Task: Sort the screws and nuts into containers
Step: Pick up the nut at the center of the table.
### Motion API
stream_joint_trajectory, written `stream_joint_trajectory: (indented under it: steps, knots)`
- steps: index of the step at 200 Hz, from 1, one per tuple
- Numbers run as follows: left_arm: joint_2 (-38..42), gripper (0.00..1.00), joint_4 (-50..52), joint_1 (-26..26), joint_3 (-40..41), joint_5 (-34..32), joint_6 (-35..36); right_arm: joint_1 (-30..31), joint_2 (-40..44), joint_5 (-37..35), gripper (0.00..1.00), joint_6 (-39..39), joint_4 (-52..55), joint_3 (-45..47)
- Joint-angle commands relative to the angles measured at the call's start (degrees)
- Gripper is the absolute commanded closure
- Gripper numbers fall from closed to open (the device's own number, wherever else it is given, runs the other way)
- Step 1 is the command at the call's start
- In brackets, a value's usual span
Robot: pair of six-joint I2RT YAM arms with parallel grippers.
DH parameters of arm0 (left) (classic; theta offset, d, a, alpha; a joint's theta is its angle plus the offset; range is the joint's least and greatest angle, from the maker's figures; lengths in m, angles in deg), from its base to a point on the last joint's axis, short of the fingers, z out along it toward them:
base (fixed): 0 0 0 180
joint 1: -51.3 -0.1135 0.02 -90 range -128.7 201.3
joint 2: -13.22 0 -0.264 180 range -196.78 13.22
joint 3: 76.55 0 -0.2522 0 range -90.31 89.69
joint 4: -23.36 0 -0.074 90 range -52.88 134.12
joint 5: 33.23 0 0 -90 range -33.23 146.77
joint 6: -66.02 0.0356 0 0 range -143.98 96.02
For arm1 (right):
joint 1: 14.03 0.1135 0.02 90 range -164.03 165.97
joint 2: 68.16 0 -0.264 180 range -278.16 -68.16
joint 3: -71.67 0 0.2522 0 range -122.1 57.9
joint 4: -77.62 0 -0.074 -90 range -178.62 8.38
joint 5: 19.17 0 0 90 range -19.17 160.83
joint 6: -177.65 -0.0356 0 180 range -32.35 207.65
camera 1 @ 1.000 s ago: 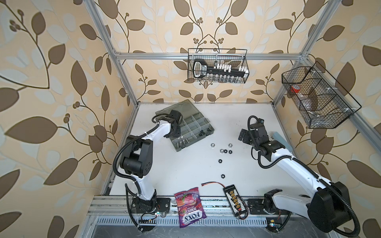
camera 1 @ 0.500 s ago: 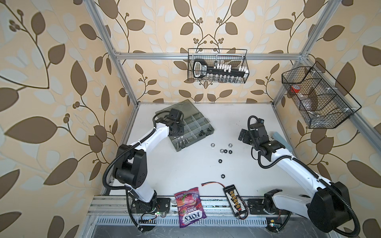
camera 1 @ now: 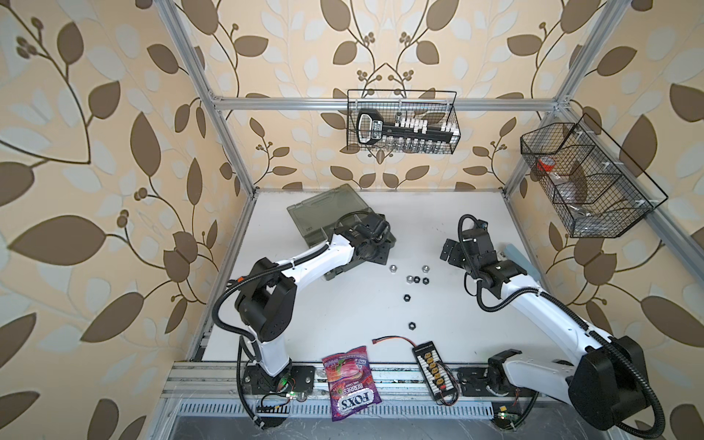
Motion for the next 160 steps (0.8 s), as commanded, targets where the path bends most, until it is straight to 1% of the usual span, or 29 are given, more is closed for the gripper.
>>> stream_joint_trajectory:
  steps: [1, 22, 59, 86, 160]
  knots:
    - [-4.15, 0.45, -0.84, 2.41, -4.37, 2.01, 1.93, -0.37, 1.72, -0.36, 0.0, -0.71, 0.03, 1.24]
    - [-8.54, 0.5, -0.27, 3.81, -7.98, 2.8, 2.46, -0.51, 2.38, -0.57, 0.0, -0.54, 0.2, 1.34]
    - [-14.33, 0.51, 1.44, 4.55, -12.2, 2.94, 3.39, -0.73, 2.71, -0.6, 0.01, -0.65, 0.42, 1.5]
    - [-16.49, 0.51, 2.38, 4.55, -13.13, 2.26, 3.69, -0.91, 2.66, -0.53, 0.01, -0.67, 0.49, 1.4]
    - [-19.12, 0.52, 6.35, 4.47, -15.11, -4.48, 3.58, -1.08, 1.85, 0.03, 0.0, -0.56, 0.38, 0.61]
